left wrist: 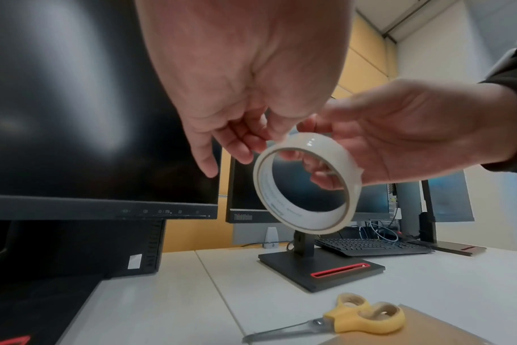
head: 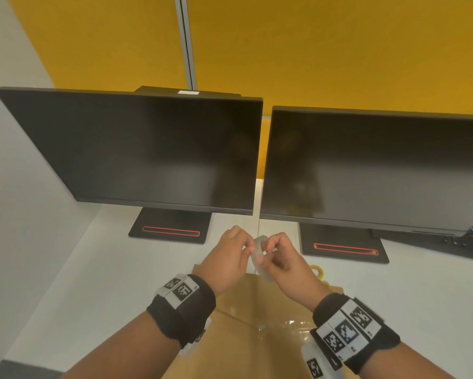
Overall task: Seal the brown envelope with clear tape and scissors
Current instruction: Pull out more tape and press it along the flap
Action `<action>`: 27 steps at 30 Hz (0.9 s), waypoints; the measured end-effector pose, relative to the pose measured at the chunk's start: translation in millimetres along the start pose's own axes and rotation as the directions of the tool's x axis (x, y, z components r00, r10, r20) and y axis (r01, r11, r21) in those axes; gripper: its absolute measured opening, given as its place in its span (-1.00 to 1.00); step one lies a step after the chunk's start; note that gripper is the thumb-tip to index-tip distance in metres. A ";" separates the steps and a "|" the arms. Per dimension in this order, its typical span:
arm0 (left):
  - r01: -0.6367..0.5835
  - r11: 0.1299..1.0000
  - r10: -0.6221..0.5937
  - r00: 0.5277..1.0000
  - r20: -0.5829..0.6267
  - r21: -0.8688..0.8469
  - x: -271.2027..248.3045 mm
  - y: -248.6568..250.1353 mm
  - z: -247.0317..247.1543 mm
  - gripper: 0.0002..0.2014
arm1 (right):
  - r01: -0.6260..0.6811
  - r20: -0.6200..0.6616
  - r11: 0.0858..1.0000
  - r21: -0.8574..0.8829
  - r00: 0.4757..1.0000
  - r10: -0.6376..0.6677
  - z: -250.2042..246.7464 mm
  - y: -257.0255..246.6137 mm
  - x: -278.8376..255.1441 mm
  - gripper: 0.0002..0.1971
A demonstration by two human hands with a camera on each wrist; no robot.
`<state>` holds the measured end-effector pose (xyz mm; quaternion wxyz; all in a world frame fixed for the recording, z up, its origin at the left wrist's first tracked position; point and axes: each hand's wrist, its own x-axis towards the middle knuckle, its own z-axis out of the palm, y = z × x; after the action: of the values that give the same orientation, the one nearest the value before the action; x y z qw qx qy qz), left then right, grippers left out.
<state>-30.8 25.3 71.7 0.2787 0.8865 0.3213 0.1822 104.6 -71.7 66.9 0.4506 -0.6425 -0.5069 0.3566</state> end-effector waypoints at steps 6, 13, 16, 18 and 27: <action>0.036 0.991 -0.032 0.999 -0.035 0.127 2.7 3.4 2.5 -0.92 | -0.048 0.045 0.973 -0.226 0.997 0.060 7.5 3.1 -0.2 -0.69; 0.132 0.990 -0.132 0.991 0.001 -0.047 -5.0 2.6 7.9 -0.89 | -0.095 0.024 0.928 -0.360 0.994 0.110 7.0 -10.2 3.2 -0.83; 0.195 0.952 -0.204 0.979 -0.013 -0.237 -9.2 -5.3 6.7 -0.90 | -0.097 0.064 0.921 -0.377 0.989 0.131 4.6 -10.4 8.0 -0.80; 0.241 0.915 -0.262 0.965 -0.022 -0.324 -9.4 -13.4 -0.6 -0.86 | -0.085 0.156 0.901 -0.424 0.974 0.165 0.6 -6.3 7.1 -0.74; 0.357 0.899 -0.343 0.934 0.099 -0.255 -32.8 -51.9 -1.4 -0.79 | 0.035 0.324 0.899 -0.437 0.938 0.121 8.6 -7.2 0.7 -0.70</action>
<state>-79.6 36.9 36.3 0.4328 0.7726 0.4403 0.1478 94.5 -68.6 70.8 0.1918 -0.6659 -0.6300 0.3505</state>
